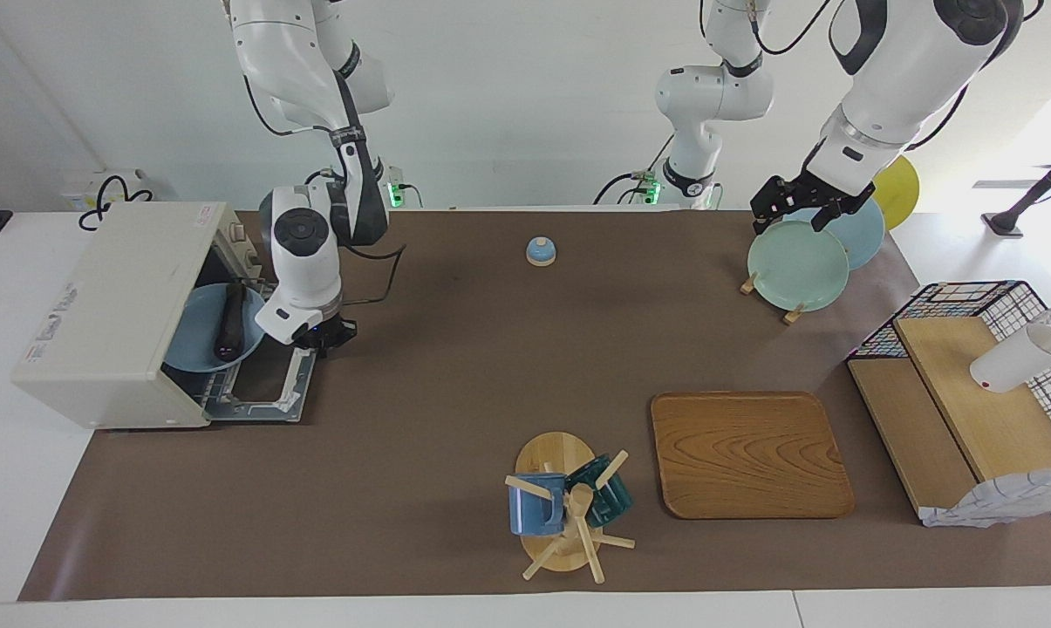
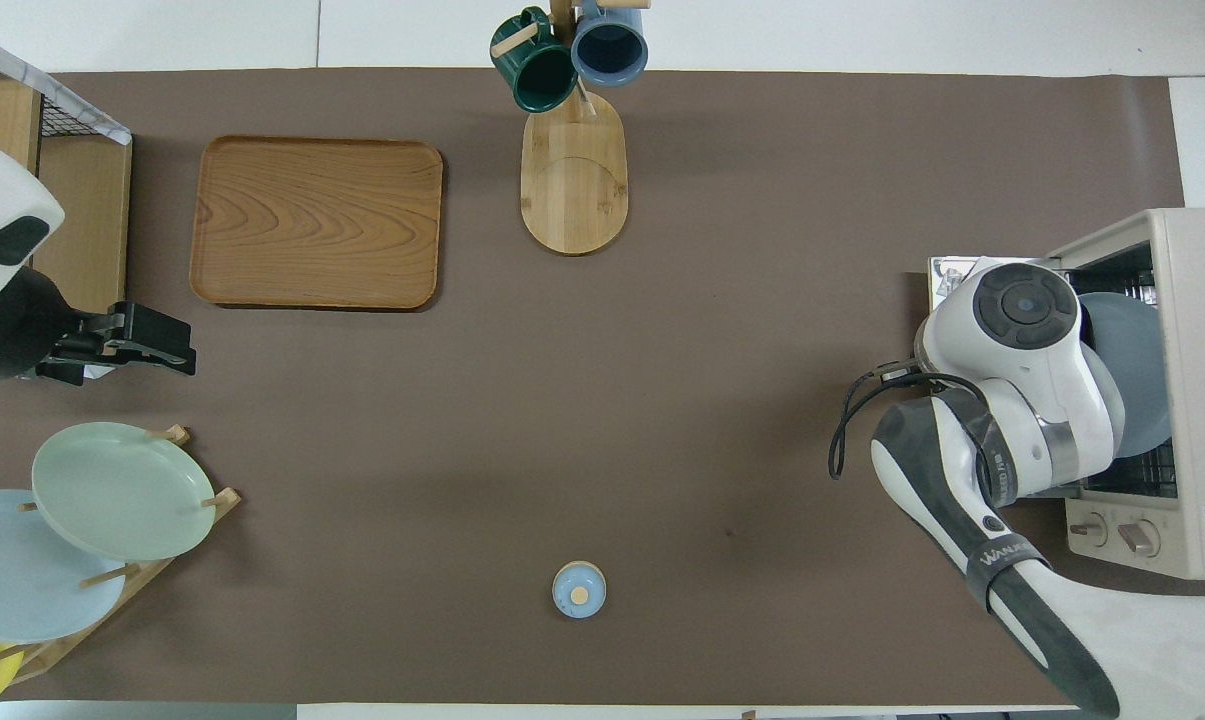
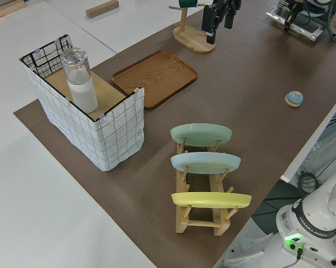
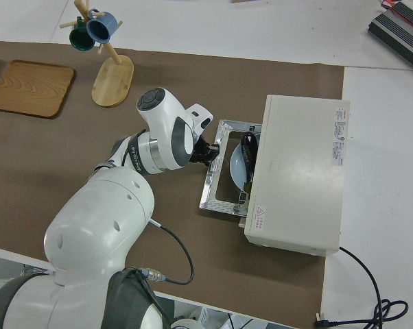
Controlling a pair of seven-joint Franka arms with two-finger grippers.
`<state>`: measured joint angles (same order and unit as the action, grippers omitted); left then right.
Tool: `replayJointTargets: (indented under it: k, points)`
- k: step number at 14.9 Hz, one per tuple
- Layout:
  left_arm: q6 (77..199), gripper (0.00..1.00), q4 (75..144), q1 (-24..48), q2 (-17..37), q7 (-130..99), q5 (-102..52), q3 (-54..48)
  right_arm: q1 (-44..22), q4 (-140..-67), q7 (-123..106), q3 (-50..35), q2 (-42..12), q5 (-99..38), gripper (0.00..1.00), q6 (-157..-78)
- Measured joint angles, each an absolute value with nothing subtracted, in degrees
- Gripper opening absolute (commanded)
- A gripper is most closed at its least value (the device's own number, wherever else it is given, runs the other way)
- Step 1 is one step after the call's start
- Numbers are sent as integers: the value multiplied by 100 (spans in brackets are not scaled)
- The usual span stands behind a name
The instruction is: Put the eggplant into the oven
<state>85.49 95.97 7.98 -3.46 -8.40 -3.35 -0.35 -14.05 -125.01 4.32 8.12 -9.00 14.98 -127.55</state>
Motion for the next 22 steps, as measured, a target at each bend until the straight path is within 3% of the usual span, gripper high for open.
replayJointTargets:
  k: [4, 7, 12, 19, 22]
  points:
    - [8549, 100, 9597, 798, -346, -840, -335, -35, -1328, -11726, -126, 796, -674, 1488, 0, -11372]
    - [8548, 100, 9597, 798, -346, -840, -335, -35, -1068, -11401, -509, 849, -317, 1503, 0, -10777]
    - [8548, 100, 9597, 798, -346, -840, -335, -35, -609, -11311, -1201, 953, 113, 1476, 0, -10497]
    - [8548, 100, 9597, 798, -346, -840, -335, -35, -556, -10925, -1436, 936, 497, 990, 0, -9718]
    - [8548, 100, 9597, 798, -346, -840, -335, -35, -612, -10885, -1088, 904, 541, 481, 0, -10004]
